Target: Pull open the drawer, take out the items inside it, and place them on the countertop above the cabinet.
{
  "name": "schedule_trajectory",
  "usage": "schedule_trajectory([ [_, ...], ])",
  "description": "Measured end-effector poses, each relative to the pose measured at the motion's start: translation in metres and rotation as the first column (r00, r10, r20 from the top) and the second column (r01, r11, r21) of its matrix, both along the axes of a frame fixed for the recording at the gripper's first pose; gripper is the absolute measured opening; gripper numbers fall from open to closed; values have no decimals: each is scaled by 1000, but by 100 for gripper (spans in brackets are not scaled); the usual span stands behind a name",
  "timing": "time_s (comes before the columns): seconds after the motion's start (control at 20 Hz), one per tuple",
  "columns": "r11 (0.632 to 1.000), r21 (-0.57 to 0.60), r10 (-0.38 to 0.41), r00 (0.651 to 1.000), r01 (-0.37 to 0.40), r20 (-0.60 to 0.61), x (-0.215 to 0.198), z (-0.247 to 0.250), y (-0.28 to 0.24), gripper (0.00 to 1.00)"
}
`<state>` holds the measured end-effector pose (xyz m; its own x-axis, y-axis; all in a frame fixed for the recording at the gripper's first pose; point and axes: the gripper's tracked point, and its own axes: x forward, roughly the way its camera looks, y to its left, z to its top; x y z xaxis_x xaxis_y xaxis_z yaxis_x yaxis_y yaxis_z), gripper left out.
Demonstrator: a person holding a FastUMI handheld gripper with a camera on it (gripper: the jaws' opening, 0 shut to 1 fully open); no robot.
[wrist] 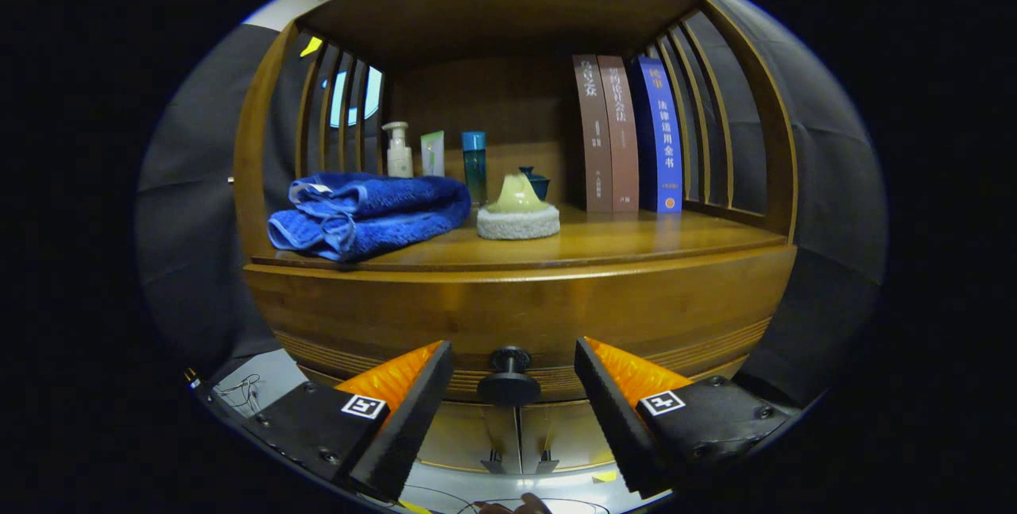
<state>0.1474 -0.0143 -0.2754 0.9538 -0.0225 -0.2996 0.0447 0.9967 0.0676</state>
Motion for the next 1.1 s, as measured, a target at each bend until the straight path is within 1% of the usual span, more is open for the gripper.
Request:
schedule_trajectory([
  [0.15, 1000, 10, 3, 999, -4, 35, -15, 35, 1, 100],
  [0.3, 1000, -5, 6, 996, -6, 87, -35, 80, 0, 100],
  [0.5, 998, -56, 42, 989, -35, 140, -66, 148, 7, 100],
  [0.75, 995, -76, 78, 980, -65, 185, -104, 221, 21, 99],
  [0.9, 994, -76, 87, 971, -72, 222, -123, 250, 27, 99],
  [1.1, 995, -80, 75, 968, -58, 239, -135, 270, 24, 99],
])
